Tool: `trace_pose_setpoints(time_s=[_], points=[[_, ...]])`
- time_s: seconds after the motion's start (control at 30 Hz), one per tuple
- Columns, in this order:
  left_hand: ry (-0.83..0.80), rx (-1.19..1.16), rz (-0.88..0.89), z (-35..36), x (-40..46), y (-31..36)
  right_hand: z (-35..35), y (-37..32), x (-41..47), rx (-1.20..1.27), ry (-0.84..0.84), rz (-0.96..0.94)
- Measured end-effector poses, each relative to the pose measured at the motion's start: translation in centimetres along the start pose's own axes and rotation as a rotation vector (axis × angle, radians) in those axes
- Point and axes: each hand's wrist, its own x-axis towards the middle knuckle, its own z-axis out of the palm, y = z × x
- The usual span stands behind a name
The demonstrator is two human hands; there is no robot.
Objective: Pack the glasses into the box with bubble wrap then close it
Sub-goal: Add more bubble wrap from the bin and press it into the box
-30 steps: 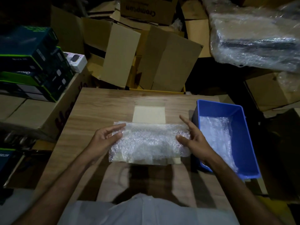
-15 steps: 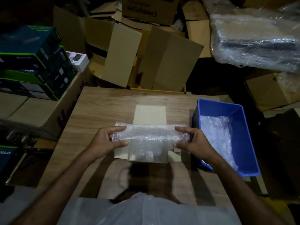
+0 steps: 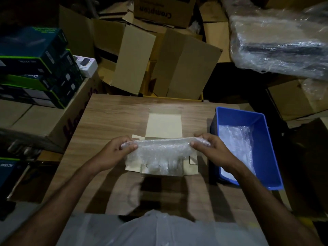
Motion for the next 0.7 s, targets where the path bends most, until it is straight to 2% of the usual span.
trace_pose_setpoints(time_s=[0.17, 0.27, 0.37, 0.43, 0.6, 0.7], points=[[-0.067, -0.001, 0.026, 0.2, 0.3, 0.4, 1.0, -0.2, 0.2, 0.008, -0.042, -0.097], [-0.097, 0.018, -0.037, 0.3, 0.9, 0.0, 2.0, 0.3, 0.6, 0.005, -0.018, -0.039], [-0.051, -0.057, -0.124, 0.7, 1.0, 0.1, 2.4, 0.8, 0.9, -0.004, 0.024, 0.022], [0.025, -0.073, -0.129, 1.1, 1.0, 0.5, 2.6, 0.9, 0.8, -0.101, 0.045, -0.008], [0.185, 0.288, -0.010, 1.7, 2.5, -0.4, 3.8, 1.5, 1.3, -0.389, 0.167, -0.202], [0.195, 0.510, 0.132, 2.5, 4.0, -0.5, 4.6, 1.9, 2.5, -0.761, 0.246, -0.334]])
